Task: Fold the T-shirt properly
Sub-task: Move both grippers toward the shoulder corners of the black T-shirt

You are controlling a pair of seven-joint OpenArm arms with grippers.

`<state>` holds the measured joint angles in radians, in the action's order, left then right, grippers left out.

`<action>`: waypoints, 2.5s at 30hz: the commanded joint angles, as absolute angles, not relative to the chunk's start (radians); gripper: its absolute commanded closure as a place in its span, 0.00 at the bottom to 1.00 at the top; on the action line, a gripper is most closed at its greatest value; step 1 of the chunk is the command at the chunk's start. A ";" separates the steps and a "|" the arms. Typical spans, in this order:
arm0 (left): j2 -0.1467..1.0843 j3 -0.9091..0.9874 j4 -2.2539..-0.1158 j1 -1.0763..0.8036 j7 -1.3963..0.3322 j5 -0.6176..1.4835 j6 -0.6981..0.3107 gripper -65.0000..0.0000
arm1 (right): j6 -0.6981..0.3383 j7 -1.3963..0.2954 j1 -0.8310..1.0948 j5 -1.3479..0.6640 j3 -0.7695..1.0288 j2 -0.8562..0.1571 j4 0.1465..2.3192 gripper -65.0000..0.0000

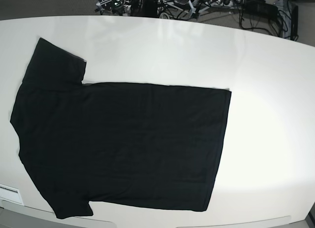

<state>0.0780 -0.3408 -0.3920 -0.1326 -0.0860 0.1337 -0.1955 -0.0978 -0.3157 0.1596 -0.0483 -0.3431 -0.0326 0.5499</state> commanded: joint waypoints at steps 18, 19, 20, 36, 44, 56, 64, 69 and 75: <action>0.081 -0.344 -0.405 -0.133 -0.084 0.138 -0.262 1.00 | -0.144 -0.315 0.157 -0.047 -0.340 -0.030 0.561 1.00; 0.083 -0.344 -0.412 -0.133 -0.084 0.138 -0.262 1.00 | -0.155 -0.316 0.157 -0.047 -0.340 -0.030 0.561 1.00; 0.084 -0.344 -0.421 -0.133 -0.088 0.138 -0.262 1.00 | -0.159 -0.316 0.157 -0.047 -0.340 -0.030 0.561 1.00; 0.356 -0.345 -0.900 -0.434 -0.375 0.198 -0.296 1.00 | -0.226 -0.629 0.401 -0.044 -0.341 -0.151 0.765 1.00; 0.609 -0.344 -1.408 -0.746 -0.427 0.191 -0.280 1.00 | -0.257 -0.705 0.769 -0.051 -0.340 -0.312 1.319 1.00; 0.841 -0.012 -2.054 -1.187 -0.516 0.104 -0.244 1.00 | 0.020 -0.748 1.309 0.221 -0.340 -0.485 2.129 1.00; 0.839 0.321 -2.330 -1.253 -0.522 0.108 -0.257 1.00 | 0.163 -0.801 1.309 0.328 -0.340 -0.485 2.326 1.00; 0.840 0.429 -2.356 -1.204 -0.464 0.110 -0.250 1.00 | 0.253 -0.801 1.309 0.507 -0.340 -0.485 2.356 1.00; 0.865 0.429 -2.356 -1.090 -0.364 0.116 -0.276 1.00 | 0.236 -0.737 1.294 0.549 -0.338 -0.485 2.356 1.00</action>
